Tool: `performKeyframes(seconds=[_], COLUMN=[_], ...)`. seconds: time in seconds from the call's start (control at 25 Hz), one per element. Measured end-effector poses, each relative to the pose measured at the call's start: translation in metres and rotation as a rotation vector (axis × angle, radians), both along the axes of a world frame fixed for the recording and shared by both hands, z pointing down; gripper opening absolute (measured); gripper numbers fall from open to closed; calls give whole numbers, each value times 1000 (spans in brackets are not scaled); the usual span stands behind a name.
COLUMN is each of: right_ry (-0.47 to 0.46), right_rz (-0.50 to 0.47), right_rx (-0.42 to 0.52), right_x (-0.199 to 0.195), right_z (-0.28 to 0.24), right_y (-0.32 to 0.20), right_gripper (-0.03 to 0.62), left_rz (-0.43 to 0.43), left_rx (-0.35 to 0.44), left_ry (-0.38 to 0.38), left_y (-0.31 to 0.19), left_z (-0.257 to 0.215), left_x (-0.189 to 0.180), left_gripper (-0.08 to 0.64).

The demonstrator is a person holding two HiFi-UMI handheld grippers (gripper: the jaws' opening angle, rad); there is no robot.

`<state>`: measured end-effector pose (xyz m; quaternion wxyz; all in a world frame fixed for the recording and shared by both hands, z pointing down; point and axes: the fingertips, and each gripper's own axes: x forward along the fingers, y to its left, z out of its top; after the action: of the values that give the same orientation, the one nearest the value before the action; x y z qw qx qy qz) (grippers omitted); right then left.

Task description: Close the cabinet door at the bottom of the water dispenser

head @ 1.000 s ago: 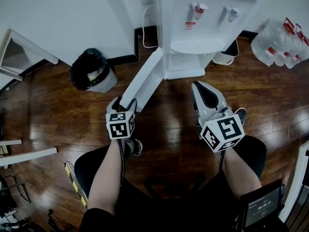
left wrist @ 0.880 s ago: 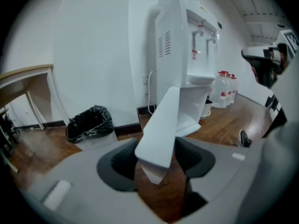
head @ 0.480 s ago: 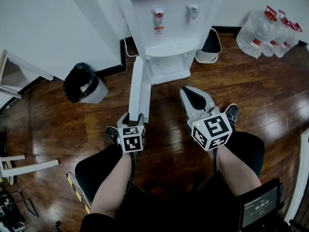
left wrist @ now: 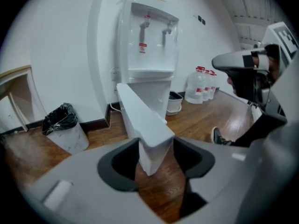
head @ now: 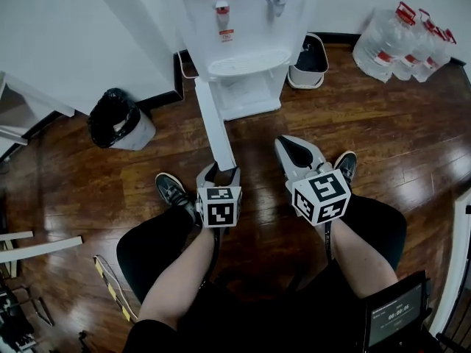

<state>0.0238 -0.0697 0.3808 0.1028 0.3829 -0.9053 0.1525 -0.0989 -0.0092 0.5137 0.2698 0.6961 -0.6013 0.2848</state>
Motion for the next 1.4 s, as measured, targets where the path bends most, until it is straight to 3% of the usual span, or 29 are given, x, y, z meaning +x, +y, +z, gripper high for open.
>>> performKeyframes(seconds=[0.24, 0.32, 0.52, 0.8, 1.04, 1.28, 1.4], right_ry=[-21, -11, 46, 176, 216, 277, 366], right_rz=[-59, -45, 23, 16, 87, 24, -19], right_rx=[-186, -223, -211, -257, -236, -208, -235], right_x=[1, 6, 24, 41, 59, 40, 33], right_z=[39, 51, 65, 108, 119, 131, 152], right_y=[11, 10, 3, 4, -23, -43, -51], right_gripper=[6, 6, 6, 6, 6, 9, 159], left_rz=[143, 166, 227, 341, 310, 347, 359], left_rx=[15, 23, 47, 86, 133, 137, 126], left_ry=[-51, -32, 34, 0, 75, 57, 61], left_y=[-13, -18, -38, -68, -97, -118, -127], left_z=[5, 4, 3, 5, -1, 0, 0], left_x=[32, 40, 72, 105, 109, 103, 100], left_gripper=[216, 207, 178, 155, 135, 155, 116])
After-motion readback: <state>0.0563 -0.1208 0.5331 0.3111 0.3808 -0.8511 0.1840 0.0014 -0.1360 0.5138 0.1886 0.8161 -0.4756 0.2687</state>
